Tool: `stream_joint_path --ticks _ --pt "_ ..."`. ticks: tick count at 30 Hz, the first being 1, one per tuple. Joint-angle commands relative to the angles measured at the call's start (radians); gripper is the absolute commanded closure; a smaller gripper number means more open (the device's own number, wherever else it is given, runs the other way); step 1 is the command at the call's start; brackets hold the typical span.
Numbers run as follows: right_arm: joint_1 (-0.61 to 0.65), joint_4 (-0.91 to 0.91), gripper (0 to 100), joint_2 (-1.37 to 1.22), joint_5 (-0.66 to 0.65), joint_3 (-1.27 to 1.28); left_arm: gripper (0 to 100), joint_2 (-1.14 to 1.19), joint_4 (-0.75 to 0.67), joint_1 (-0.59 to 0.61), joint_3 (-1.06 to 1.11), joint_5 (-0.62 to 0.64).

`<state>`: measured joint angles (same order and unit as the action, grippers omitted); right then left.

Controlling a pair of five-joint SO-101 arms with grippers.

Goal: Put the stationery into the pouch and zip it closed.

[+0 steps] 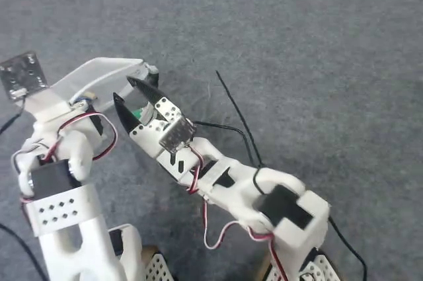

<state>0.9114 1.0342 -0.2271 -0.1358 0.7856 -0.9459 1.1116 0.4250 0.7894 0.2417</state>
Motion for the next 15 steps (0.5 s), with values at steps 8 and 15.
stream_joint_path --ticks 8,15 --pt "-0.047 -0.389 87.5 0.371 0.087 0.069 99 -0.002 -0.005 0.087 -0.044 -0.005" --pt "-0.107 -0.750 87.5 0.526 0.252 0.011 99 -0.002 -0.021 0.143 -0.062 -0.005"
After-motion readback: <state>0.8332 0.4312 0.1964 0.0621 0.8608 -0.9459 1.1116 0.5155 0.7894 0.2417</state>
